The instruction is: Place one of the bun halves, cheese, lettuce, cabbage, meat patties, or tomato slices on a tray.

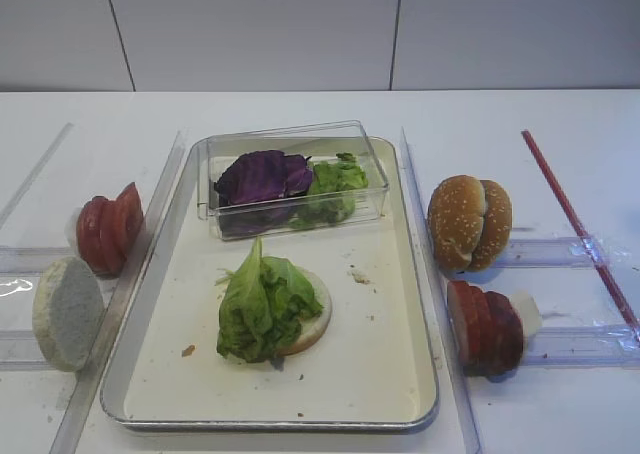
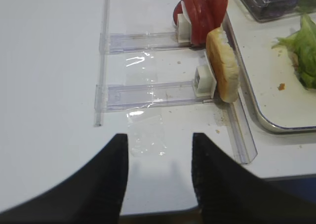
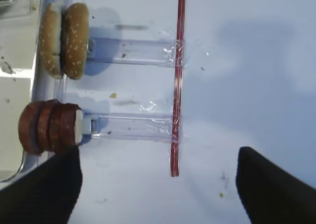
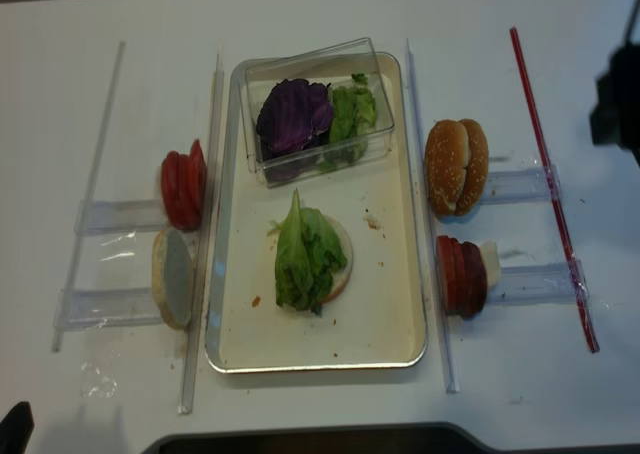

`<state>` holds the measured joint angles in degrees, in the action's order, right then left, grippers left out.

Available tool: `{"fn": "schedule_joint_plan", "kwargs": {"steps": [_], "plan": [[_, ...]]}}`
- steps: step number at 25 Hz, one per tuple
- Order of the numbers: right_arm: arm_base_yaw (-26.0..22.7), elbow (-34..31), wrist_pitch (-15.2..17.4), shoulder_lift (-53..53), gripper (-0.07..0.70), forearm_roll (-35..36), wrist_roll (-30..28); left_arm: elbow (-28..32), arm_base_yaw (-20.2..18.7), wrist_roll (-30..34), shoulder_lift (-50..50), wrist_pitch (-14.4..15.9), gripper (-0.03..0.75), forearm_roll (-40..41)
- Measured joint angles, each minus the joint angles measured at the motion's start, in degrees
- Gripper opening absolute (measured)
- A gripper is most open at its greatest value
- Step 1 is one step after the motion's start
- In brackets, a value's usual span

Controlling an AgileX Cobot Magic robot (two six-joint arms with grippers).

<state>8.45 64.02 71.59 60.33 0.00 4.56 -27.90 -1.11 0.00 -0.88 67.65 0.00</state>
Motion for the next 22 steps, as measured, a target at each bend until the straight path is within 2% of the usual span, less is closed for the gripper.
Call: {"fn": "schedule_joint_plan", "kwargs": {"steps": [12,22], "plan": [[-0.09,-17.49,0.74,-28.93,0.631,0.79,-1.9,0.0,0.0,0.0,0.0,0.0,0.293,0.0],[-0.09,-28.15,1.33,-48.53,0.631,1.01,-8.39,0.0,0.0,0.0,0.0,0.0,0.293,0.0]]}}
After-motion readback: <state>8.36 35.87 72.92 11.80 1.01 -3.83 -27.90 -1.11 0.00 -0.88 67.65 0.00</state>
